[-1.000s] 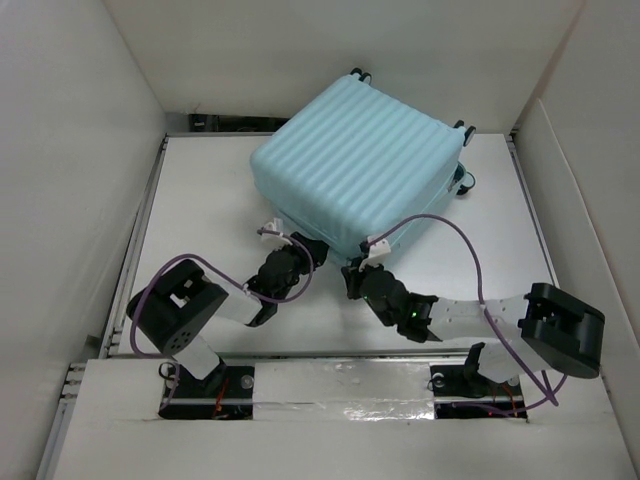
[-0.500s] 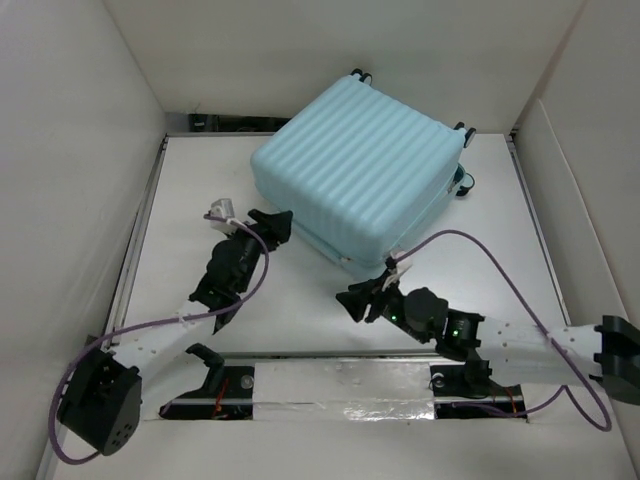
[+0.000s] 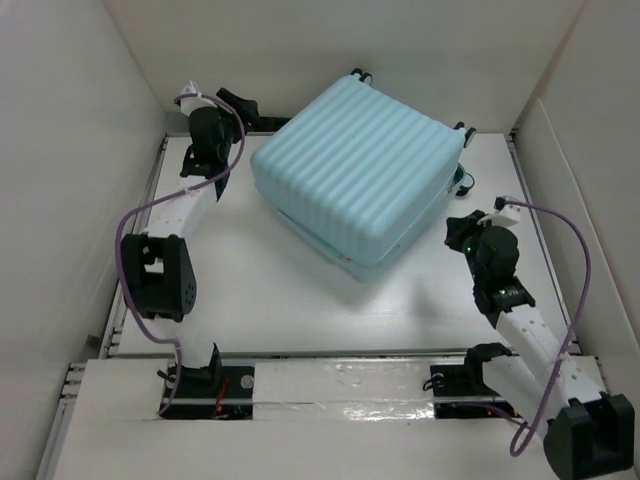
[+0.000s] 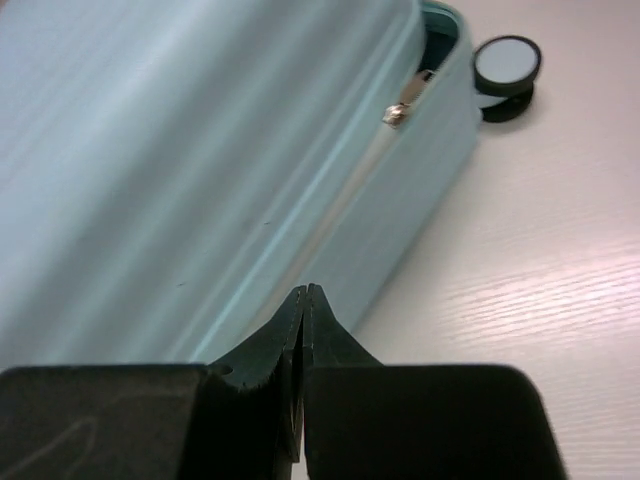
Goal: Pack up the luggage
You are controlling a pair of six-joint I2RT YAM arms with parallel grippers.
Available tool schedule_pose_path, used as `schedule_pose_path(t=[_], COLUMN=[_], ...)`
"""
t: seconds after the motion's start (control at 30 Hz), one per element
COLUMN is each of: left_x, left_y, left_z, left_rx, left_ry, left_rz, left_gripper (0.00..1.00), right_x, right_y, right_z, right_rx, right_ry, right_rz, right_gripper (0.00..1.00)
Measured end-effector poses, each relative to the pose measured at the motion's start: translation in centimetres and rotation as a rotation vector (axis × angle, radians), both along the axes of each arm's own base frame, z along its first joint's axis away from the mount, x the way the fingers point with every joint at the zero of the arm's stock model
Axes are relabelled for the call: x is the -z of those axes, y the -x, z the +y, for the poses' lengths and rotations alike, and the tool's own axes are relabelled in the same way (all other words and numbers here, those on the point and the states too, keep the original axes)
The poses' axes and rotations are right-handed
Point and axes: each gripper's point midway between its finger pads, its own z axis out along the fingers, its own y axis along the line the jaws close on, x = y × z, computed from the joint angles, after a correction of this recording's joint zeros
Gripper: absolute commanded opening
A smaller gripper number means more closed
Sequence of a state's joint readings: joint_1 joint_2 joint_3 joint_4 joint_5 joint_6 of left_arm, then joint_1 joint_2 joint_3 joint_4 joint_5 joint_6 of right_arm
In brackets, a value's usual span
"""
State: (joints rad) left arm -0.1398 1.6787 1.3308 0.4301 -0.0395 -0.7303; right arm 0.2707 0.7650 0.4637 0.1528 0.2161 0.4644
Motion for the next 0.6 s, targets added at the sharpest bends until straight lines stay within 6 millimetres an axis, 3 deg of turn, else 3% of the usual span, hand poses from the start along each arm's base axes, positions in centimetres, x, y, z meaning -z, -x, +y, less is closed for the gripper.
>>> schedule_pose_path(t=[0.13, 0.3, 0.37, 0.47, 0.53, 0.6], left_x=[2.6, 9.1, 11.8, 15.0, 16.7, 17.8], left_y=[-5.0, -9.2, -10.4, -11.8, -11.9, -11.2], left_z=[1.9, 1.9, 1.0, -0.3, -1.1, -1.9], left_rx=[0.017, 0.087, 0.134, 0.198, 0.231, 0.26], left_ry=[-0.034, -0.064, -0.075, -0.091, -0.1, -0.104], left_rz=[0.088, 0.242, 0.299, 0.362, 0.396, 0.433], left_gripper=[0.69, 0.69, 0.69, 0.68, 0.68, 0.68], right_x=[3.8, 9.4, 10.2, 9.5, 8.7, 9.1], right_y=[-2.7, -4.8, -5.9, -8.5, -10.2, -10.9], right_z=[-3.1, -3.8, -3.5, -2.8, -2.4, -2.5], right_rx=[0.03, 0.009, -0.013, -0.047, -0.067, -0.067], right_ry=[-0.029, -0.077, -0.086, -0.093, -0.092, -0.088], right_rz=[0.106, 0.261, 0.29, 0.279, 0.256, 0.267], right_gripper=[0.0, 0.0, 0.0, 0.0, 0.0, 0.0])
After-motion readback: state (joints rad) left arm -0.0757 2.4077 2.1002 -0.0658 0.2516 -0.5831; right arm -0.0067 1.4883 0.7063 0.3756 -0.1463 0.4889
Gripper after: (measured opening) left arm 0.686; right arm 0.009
